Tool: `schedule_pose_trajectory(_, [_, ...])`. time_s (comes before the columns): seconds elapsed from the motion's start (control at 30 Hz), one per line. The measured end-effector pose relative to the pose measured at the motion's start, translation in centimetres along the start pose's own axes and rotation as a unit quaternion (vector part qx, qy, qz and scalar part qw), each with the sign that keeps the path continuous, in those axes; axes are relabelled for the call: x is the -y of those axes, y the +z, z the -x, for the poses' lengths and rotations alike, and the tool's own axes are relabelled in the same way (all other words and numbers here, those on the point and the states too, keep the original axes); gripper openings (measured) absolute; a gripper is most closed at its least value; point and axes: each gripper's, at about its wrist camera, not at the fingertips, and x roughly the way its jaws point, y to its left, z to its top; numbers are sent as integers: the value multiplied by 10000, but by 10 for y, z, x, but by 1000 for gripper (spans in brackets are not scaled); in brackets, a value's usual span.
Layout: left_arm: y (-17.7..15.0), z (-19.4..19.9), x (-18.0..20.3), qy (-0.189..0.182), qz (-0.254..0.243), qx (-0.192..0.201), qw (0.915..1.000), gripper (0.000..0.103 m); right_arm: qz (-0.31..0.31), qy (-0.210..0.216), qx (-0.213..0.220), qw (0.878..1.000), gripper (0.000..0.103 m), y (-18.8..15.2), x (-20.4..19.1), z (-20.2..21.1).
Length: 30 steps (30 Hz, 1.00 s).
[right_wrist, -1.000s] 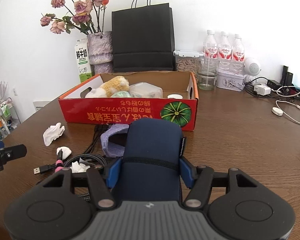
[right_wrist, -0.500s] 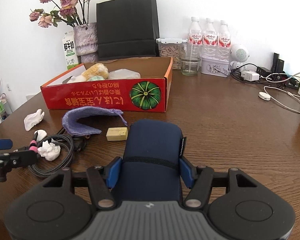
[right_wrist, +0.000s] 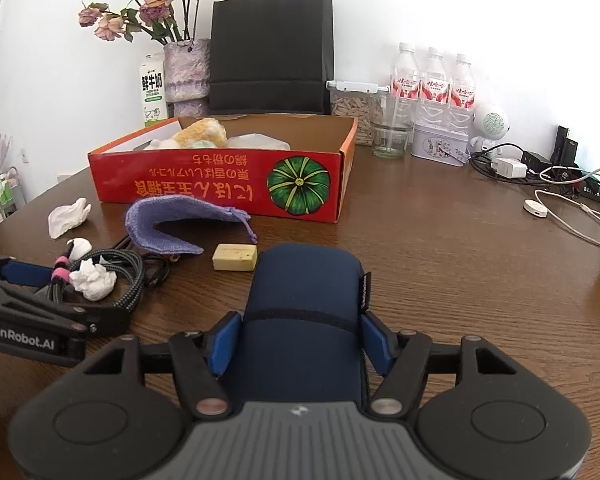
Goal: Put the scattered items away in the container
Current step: 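Grasp the black braided cable with the left tool while the right tool holds the pouch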
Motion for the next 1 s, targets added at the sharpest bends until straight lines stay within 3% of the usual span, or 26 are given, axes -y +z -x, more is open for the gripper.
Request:
schedule_pose_trajectory(0.33, [4,-4,0,-35,58,15,10000,103,-13,52,-21,10000,65,1,1,-1])
schedule_pose_trajectory(0.4, [3,-2,2,-16,23,81,10000,94,-21,58,-23,10000,66,1,2,-1])
schedule_pose_trajectory(0.6, [2,2,-2,-147,91,122,9998,92,-21,58,-23,10000,66,1,2,-1])
schedule_pose_trajectory(1.0, [6,24,-16,-256,287,482,9981,91,-83,14,78,9999,62,0,1,1])
